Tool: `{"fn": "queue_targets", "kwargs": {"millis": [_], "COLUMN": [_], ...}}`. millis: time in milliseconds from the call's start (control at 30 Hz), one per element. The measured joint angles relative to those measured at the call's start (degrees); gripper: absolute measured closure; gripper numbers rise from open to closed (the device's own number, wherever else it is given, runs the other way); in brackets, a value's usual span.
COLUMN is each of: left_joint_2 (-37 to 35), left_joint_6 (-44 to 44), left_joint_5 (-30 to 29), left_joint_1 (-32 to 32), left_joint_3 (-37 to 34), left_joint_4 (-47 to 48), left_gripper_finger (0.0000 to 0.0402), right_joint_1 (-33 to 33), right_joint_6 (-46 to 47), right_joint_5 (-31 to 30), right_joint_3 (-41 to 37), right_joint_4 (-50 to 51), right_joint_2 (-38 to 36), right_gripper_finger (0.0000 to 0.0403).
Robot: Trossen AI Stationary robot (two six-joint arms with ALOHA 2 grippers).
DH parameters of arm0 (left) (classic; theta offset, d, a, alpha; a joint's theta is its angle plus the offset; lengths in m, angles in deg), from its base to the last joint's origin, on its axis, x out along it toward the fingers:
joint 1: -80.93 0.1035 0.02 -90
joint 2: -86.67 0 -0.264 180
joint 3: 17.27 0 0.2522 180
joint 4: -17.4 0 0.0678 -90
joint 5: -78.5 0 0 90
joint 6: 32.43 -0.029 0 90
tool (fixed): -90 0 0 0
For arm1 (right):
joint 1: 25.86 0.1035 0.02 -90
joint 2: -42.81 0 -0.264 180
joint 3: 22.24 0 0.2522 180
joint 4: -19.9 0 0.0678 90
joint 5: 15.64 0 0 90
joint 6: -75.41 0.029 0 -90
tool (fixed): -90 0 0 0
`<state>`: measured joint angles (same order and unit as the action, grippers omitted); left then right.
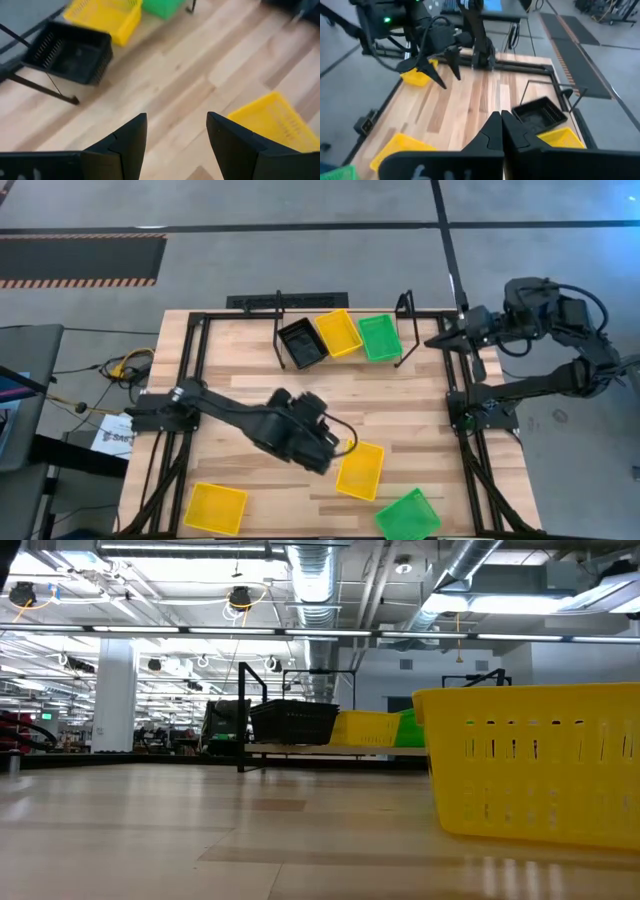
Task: Stack baskets on shelf by color
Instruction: Stack the left yellow bin on top of the yellow bin on the shelf
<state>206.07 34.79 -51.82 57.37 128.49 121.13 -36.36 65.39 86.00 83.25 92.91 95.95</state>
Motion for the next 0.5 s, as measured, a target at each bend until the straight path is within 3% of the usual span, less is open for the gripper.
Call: {"fn": "queue_targets", "kwargs": {"millis": [267,367,500], "left_joint_2": [11.51,14.26,15.53], "left_joint_6": [-3.58,-9.80,-11.16], "left_joint_5": [3.24,11.07,20.39], "left_joint_1": [2.05,3.50,5.20], "left_joint_3": [-0.02,0.04,0.00], "left_joint_4": [-10.35,-16.34,-16.14], "left_gripper_finger": [0.0207,0.0207,0.0207], "right_joint_1": [0.00,0.00,0.00], "right_joint_6": [-2.38,-2.45,-2.45], "right_joint_5": [0.08,0.08,0.13], "right_joint_3": [-0.03,-0.03,-0.03], "right_joint_4": [1.85,1.85,1.85], "right_joint_2": [0.10,0.10,0.10], "right_gripper_finger": [0.0399,0.0400,0.0401]}}
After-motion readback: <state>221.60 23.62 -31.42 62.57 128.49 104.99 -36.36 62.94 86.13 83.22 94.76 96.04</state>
